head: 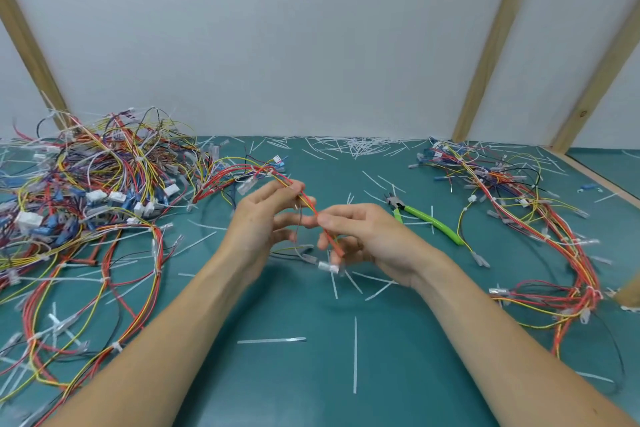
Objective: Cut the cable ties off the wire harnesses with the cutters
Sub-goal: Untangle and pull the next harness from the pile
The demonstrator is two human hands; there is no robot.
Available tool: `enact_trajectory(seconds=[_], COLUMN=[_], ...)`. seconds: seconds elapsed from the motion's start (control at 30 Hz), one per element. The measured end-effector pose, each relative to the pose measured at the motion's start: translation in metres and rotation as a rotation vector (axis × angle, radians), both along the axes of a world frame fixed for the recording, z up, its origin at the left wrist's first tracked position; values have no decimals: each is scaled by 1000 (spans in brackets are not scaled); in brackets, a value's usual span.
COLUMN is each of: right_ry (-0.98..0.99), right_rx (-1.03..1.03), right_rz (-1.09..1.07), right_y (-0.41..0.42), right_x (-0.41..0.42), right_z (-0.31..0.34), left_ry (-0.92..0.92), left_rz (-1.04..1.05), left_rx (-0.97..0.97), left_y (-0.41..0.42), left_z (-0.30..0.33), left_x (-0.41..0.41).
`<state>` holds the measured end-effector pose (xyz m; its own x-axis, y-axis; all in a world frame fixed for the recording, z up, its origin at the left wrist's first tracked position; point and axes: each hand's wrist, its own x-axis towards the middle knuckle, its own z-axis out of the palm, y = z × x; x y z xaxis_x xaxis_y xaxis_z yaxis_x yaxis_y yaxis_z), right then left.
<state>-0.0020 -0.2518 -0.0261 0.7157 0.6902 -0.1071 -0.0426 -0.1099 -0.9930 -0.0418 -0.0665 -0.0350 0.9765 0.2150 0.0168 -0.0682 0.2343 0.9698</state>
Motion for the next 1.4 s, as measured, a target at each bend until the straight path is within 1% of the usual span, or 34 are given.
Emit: enact_trajectory(seconds=[0.07, 0.13, 0.2, 0.23, 0.27, 0.33, 0.4, 0.43, 0.47, 0.5, 0.53, 0.6, 0.67, 0.7, 0.73, 0.77, 0.8, 0.83, 0.9, 0.97, 1.1, 1.2, 1.27, 1.33, 1.37, 1.4], right_ry=[-2, 36, 96, 112, 119, 130, 130, 115, 90, 52, -10, -238, -585, -766, -905, -991, -1036, -1047, -982, -873, -757, -634, -571, -544, -547, -550], right_rx=[1, 52, 137, 173, 204, 273, 351, 382, 393, 377, 325, 113, -87, -131, -111, -55, 5, 37, -16, -82, -94, -204, -306, -335, -328, -311], right_rz=[-68, -259, -502, -608, -700, -847, -965, -1012, -1048, -1073, -1086, -1086, -1086, -1082, -1055, -994, -902, -795, -598, -512, -639, -679, -674, -667, -673, -675], right_y=[0, 0, -2, -5, -8, -17, -25, -27, -29, -30, -30, -30, -29, -27, -24, -19, -12, -4, 12, 21, 12, 6, 6, 6, 5, 5], right_x=[3, 7, 13, 17, 21, 27, 32, 34, 35, 35, 35, 33, 28, 25, 21, 17, 11, 4, -9, -16, -6, 4, 9, 14, 16, 18], right_z=[1, 3, 4, 4, 3, 3, 4, 5, 6, 6, 6, 5, 3, 3, 5, 7, 8, 8, 3, -4, -4, -3, -8, -11, -12, -13], left_ry=[21, 34, 46, 62, 89, 104, 62, 36, 24, 31, 51, 82, 50, 18, -23, -71, -133, -205, -335, -411, -505, -578, -539, -458, -447, -459], left_rz=[17, -61, -149, -158, -135, -18, 97, 111, 121, 149, 195, 309, 344, 347, 346, 341, 333, 313, 231, 151, 60, 15, -71, -125, -93, -16], left_rx=[98, 72, -85, -172, -261, -463, -716, -840, -927, -933, -865, -568, -283, -141, 6, 157, 281, 377, 554, 753, 1076, 1287, 1315, 1258, 1198, 1114], left_y=[2, 3, 6, 7, 8, 14, 25, 32, 36, 40, 41, 35, 25, 21, 17, 14, 10, 5, -5, -12, -19, -24, -23, -26, -28, -30], left_z=[-1, -2, -3, -2, -1, -2, -3, -3, -2, -3, -3, -5, -4, -4, -3, -4, -5, -7, -13, -20, -21, -18, -18, -18, -16, -13], left_x=[1, 2, 2, 3, 3, 5, 6, 6, 5, 6, 6, 9, 9, 8, 7, 6, 6, 6, 4, 2, 0, -3, -6, -8, -10, -13])
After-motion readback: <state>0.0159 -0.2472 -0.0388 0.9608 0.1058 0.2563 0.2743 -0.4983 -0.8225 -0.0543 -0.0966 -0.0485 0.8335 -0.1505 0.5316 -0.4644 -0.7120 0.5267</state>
